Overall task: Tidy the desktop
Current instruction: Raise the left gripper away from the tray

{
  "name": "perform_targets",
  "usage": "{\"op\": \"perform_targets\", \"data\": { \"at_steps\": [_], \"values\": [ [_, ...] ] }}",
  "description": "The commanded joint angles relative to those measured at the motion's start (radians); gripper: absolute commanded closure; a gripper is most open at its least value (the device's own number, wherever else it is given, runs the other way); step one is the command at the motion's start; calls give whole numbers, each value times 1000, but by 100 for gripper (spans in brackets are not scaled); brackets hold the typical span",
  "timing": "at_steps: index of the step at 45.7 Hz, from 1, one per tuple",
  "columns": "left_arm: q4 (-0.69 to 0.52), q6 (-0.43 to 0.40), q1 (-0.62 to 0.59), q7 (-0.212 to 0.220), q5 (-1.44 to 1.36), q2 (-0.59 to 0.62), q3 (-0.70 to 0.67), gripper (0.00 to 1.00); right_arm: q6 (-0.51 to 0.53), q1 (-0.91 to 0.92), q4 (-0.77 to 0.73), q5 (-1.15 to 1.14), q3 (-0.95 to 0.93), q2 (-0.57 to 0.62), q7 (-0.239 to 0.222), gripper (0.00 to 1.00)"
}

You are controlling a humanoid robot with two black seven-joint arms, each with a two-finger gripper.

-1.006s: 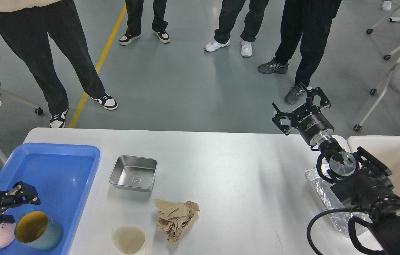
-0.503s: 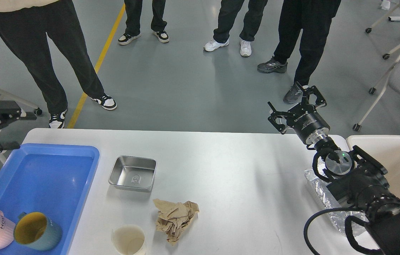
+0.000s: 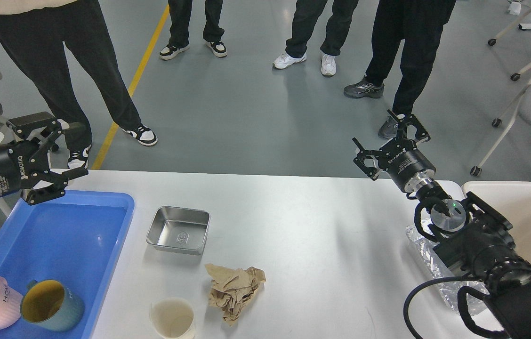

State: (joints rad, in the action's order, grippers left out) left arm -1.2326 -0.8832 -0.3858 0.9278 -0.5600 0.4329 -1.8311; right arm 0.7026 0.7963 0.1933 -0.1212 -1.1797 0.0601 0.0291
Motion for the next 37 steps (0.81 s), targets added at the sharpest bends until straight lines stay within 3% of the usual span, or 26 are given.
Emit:
{"op": "perform_targets", "data": {
  "at_steps": [1, 7, 13, 23, 28, 32, 37],
  "values": [
    [5, 38, 1, -55, -98, -63, -25, 8, -3, 0, 0, 0, 0, 0, 0, 0],
    [1, 61, 2, -202, -288, -83, -34, 8, -8, -2, 0, -1, 2, 0, 0, 0],
    [-4, 63, -2, -375, -339, -54, -42, 6, -8, 0, 0, -1, 2, 0, 0, 0],
    [-13, 156, -1, -547, -334, -6, -51, 3, -9, -2, 11, -1, 2, -2, 0, 0],
    [-16, 161, 4, -596, -325, 4, -89, 3, -9, -3, 11, -1, 2, -2, 0, 0],
    [-13, 187, 2, -595, -316, -6, -109, 3, -9, -5, 11, -1, 2, -2, 0, 0],
    [30, 286, 13, -586, -336, 10, -68, 3, -9, -5, 12, -1, 2, -2, 0, 0]
  ]
}}
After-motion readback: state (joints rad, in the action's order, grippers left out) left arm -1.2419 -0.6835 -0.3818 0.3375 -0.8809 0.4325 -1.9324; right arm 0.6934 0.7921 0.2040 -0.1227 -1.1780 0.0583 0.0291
